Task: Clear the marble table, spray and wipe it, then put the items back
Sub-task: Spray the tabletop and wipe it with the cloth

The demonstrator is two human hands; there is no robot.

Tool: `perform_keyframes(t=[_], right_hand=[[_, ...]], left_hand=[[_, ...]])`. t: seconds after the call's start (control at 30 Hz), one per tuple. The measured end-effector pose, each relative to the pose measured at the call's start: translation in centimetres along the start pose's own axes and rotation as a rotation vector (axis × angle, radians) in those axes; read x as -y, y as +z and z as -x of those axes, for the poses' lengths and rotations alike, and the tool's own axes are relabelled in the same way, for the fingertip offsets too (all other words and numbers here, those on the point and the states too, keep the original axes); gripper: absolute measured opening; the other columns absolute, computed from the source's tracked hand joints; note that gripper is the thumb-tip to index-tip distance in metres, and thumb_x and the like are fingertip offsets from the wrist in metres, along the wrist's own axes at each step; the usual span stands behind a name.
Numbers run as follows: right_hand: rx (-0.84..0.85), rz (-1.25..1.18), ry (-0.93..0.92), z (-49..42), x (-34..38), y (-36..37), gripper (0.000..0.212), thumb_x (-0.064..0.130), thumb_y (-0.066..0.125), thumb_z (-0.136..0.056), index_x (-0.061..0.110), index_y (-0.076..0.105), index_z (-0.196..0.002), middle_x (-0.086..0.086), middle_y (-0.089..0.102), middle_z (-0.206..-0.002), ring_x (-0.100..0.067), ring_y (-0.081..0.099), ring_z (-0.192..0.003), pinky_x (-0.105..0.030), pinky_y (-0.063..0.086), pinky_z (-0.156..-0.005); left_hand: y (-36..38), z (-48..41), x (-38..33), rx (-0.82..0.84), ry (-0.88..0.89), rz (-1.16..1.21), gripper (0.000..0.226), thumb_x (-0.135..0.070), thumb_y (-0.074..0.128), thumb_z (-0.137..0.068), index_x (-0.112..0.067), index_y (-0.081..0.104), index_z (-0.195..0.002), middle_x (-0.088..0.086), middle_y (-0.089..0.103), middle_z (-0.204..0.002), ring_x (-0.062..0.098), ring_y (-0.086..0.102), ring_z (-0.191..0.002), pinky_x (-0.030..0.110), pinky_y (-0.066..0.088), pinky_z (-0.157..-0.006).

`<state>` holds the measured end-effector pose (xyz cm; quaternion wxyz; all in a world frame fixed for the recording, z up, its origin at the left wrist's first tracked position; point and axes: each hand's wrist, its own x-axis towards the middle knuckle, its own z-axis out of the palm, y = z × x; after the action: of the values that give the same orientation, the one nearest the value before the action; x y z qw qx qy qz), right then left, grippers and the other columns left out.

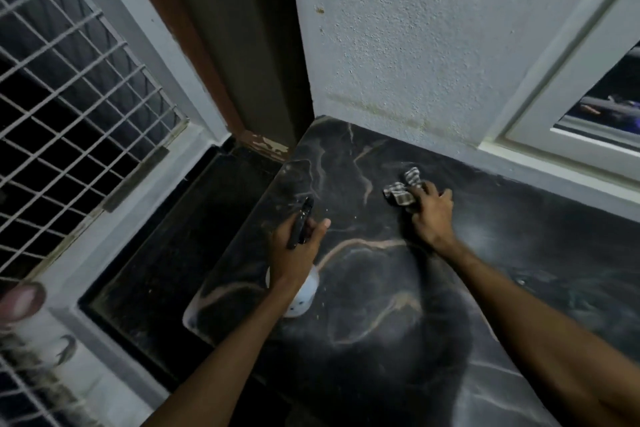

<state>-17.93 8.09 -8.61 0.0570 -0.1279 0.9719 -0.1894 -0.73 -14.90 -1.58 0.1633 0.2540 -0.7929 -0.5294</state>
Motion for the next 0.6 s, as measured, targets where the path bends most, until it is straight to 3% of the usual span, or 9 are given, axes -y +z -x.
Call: perform_keyframes(t=[0.07, 0.2, 0.33, 0.43, 0.5, 0.6], right_hand=[[0.004, -0.001, -0.048, 2.3, -1.7, -0.5, 0.051, 0.008, 0.060, -0.086, 0.022, 0.059, -0.135, -0.011, 0.048, -0.145, -0.038, 0.042, -0.102, -0.040, 0.035, -0.086], [0.018, -0.061, -0.023, 5.2, -2.9, -0.8, 0.048, 0.006, 0.059, -0.087, 0.018, 0.061, -0.134, -0.013, 0.049, -0.145, -0.041, 0.045, -0.101, -0.042, 0.038, -0.089], [0.009, -0.083, -0.055, 5.5, -1.7, -0.7, 0.049, 0.005, 0.058, -0.088, 0.019, 0.060, -0.135, -0.010, 0.048, -0.147, -0.039, 0.043, -0.104, -0.041, 0.038, -0.093], [0.007, -0.112, -0.062, 5.6, 0.7, 0.1, 0.053, 0.006, 0.060, -0.086, 0.020, 0.058, -0.137, -0.008, 0.046, -0.148, -0.040, 0.042, -0.108, -0.042, 0.038, -0.096], [0.043, -0.104, -0.152, 6.8, 3.1, 1.6, 0.061, 0.007, 0.060, -0.082, 0.021, 0.053, -0.141, -0.008, 0.044, -0.150, -0.039, 0.042, -0.108, -0.045, 0.038, -0.096], [0.141, -0.005, -0.475, 8.8, 6.0, 4.4, 0.072, 0.005, 0.060, -0.076, 0.025, 0.048, -0.145, -0.006, 0.039, -0.154, -0.034, 0.043, -0.103, -0.041, 0.039, -0.088]], left_hand=[[0.4, 2.3, -0.1, -0.047, -0.078, -0.012, 0.027, -0.029, 0.082, -0.084, -0.022, 0.065, -0.065, -0.009, 0.070, -0.065, 0.001, 0.065, -0.063, 0.010, 0.048, -0.063], [1.0, 6.1, 0.0, -0.119, -0.174, -0.086, 0.028, -0.037, 0.079, -0.084, -0.022, 0.067, -0.063, -0.010, 0.069, -0.066, 0.001, 0.066, -0.070, 0.023, 0.050, -0.075], [0.9, 7.9, -0.3, -0.165, -0.236, -0.105, 0.038, -0.041, 0.083, -0.079, -0.023, 0.059, -0.055, -0.012, 0.064, -0.058, 0.000, 0.061, -0.062, 0.023, 0.047, -0.069], [0.2, 8.7, -0.2, -0.178, -0.224, -0.102, 0.022, -0.036, 0.081, -0.083, -0.024, 0.071, -0.067, -0.018, 0.068, -0.066, -0.010, 0.063, -0.068, 0.024, 0.051, -0.076], [-0.6, 8.9, -0.1, -0.217, -0.250, -0.057, 0.017, -0.035, 0.080, -0.084, -0.018, 0.077, -0.080, -0.015, 0.073, -0.080, -0.006, 0.067, -0.079, 0.026, 0.052, -0.083], [-2.1, 9.0, 0.9, -0.227, -0.305, -0.048, 0.033, -0.041, 0.083, -0.080, -0.013, 0.069, -0.067, -0.001, 0.072, -0.072, 0.014, 0.068, -0.074, 0.027, 0.051, -0.076]])
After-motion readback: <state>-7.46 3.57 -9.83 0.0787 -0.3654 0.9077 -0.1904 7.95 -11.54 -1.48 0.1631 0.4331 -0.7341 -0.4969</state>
